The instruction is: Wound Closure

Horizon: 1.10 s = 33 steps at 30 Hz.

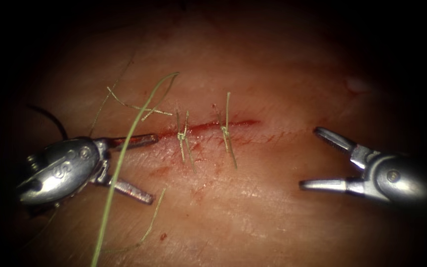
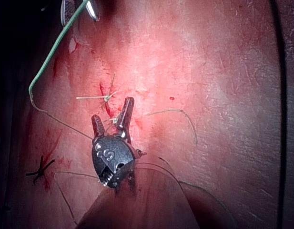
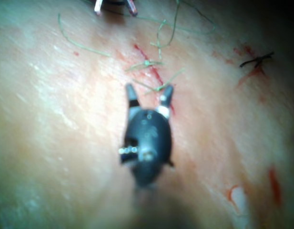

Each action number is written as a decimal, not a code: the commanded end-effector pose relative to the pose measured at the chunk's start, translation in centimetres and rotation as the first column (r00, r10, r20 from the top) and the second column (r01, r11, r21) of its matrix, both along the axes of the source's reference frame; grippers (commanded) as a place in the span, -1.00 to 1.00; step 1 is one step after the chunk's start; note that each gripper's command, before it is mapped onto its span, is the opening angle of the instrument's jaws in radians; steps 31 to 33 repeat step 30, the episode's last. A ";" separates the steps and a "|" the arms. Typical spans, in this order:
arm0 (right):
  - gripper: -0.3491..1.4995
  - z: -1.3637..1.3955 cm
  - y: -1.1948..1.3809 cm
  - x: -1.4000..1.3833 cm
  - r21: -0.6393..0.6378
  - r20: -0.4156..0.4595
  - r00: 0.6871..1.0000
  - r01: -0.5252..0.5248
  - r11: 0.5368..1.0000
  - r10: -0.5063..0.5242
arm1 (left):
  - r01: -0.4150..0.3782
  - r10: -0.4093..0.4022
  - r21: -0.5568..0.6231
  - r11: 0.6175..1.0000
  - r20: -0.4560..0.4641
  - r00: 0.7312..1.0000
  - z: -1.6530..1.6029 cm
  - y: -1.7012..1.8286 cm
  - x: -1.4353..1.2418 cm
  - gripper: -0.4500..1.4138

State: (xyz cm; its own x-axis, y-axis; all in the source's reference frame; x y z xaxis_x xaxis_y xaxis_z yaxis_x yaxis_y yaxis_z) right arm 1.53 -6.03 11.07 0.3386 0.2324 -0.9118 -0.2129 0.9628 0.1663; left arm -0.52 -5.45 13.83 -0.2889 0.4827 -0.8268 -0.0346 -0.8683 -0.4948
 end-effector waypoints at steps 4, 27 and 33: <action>0.85 0.01 -0.04 0.12 0.002 -0.004 1.000 0.008 1.000 -0.008 | 0.011 -0.011 -0.004 1.000 -0.006 1.000 0.09 0.03 -0.04 0.41; 0.87 -0.01 -0.11 0.20 0.003 -0.001 1.000 0.012 1.000 -0.012 | 0.043 -0.043 -0.007 0.999 -0.024 0.999 0.15 0.09 0.01 0.42; 0.87 -0.03 -0.11 0.19 0.004 -0.001 1.000 0.013 1.000 -0.013 | 0.044 -0.044 -0.007 0.999 -0.024 0.999 0.15 0.09 0.00 0.42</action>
